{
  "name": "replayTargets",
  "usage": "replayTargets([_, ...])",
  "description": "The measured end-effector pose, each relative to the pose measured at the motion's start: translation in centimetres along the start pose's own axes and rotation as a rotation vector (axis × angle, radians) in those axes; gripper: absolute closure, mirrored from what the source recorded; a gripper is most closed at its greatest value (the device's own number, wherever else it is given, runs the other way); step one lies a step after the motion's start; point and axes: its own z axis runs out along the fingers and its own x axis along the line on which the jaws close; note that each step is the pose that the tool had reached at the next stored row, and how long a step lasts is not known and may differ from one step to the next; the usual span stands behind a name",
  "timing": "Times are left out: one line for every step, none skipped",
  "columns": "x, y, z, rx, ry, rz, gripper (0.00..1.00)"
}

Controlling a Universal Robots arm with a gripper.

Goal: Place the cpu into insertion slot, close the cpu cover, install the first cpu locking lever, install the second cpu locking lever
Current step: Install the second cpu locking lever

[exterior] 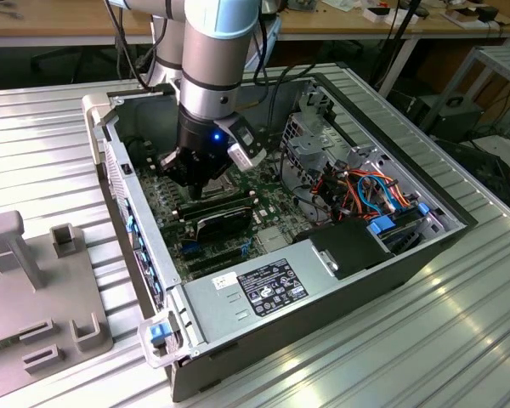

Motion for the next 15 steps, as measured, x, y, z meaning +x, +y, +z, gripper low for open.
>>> replayTargets([0.01,0.05,-0.26,0.0,0.0,0.0,0.89])
replayTargets([0.01,0.1,-0.55,0.0001,0.0001,0.0,0.89])
replayTargets([0.01,0.15,-0.63,0.0,0.0,0.0,0.89])
replayTargets([0.0,0.19,-0.64,0.0001,0.0,0.0,0.89])
replayTargets([-0.03,0.21,-0.65,0.0002,0.0,0.0,0.89])
replayTargets([-0.04,0.22,-0.65,0.0002,0.0,0.0,0.89])
replayTargets([-0.05,0.23,-0.65,0.0002,0.0,0.0,0.89])
replayTargets([-0.05,0.23,-0.65,0.0001,0.0,0.0,0.89])
replayTargets([-0.05,0.23,-0.65,0.0002,0.0,0.0,0.89])
replayTargets([-0.06,0.23,-0.65,0.0002,0.0,0.0,0.89])
replayTargets([-0.06,0.23,-0.65,0.0001,0.0,0.0,0.89])
replayTargets([-0.06,0.23,-0.65,0.0002,0.0,0.0,0.89])
replayTargets([-0.06,0.23,-0.65,0.0001,0.0,0.0,0.89])
replayTargets([-0.06,0.23,-0.65,0.0001,0.0,0.0,0.89])
replayTargets([-0.06,0.23,-0.65,0.0002,0.0,0.0,0.89])
